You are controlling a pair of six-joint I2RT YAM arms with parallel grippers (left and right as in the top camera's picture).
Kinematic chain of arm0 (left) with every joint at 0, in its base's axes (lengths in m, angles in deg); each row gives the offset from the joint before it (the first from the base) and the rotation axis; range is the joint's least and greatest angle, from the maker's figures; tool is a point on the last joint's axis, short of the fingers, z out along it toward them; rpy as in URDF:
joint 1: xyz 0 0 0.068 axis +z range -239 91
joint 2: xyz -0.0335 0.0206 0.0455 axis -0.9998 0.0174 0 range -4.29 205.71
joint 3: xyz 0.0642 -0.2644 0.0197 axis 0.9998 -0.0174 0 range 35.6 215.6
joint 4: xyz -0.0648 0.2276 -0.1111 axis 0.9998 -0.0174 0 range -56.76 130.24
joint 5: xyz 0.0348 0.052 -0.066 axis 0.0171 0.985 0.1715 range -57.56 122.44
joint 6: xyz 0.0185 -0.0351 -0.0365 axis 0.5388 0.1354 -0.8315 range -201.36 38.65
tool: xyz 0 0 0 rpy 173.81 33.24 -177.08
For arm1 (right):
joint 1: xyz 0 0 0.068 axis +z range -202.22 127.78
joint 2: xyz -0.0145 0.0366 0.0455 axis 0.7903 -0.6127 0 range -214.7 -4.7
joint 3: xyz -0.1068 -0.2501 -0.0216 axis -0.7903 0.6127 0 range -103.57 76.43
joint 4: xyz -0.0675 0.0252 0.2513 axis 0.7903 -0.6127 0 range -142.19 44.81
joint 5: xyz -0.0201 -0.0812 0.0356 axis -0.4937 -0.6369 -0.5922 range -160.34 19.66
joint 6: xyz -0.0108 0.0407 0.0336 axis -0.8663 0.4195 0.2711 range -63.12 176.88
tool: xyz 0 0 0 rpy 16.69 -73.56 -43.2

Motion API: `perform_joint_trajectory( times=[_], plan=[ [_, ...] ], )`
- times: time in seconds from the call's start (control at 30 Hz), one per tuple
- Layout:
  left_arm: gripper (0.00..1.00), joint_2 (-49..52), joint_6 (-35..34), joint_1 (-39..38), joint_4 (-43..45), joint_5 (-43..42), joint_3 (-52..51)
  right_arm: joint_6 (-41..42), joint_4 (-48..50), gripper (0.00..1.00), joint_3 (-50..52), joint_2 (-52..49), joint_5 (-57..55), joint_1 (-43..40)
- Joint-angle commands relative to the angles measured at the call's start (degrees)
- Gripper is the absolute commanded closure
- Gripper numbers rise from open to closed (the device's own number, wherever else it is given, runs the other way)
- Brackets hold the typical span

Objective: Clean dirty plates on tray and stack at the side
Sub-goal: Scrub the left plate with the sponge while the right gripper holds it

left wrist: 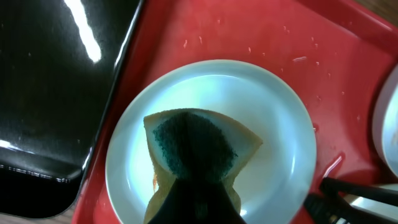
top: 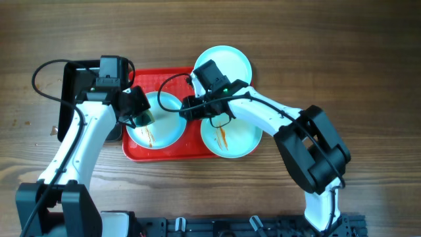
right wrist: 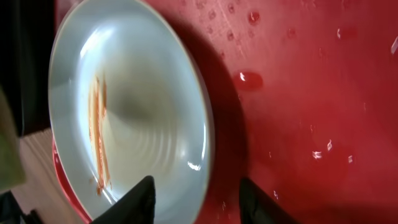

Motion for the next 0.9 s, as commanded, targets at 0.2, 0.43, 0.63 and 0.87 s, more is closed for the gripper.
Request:
perform_joint_trajectory(
  times=[0.2,0.43,0.63,0.87],
  plan=[
    [0.96,-0.2,-1.53,-0.2,7.34,5.2,-2.14,2.84,0.72,0.73,-2.62,-4.37,-5.79,2.4],
    [0.96,0.35,-1.53,-0.26,10.12,5.11,-2.14,2.29,-8.94,0.95,-9.7,-5.92,-8.7,1.88],
    [0.96,1.73,-1.55,-6.29,8.98,4.92,-2.23,0.81,-12.04,0.96,-9.7,-5.92,-2.25,-2.05],
    [0.96,13.16,-1.53,-10.8,12.44,4.94,-6.19,0.79,-11.8,0.96,-9.7,-5.92,-2.32,-1.99]
  ],
)
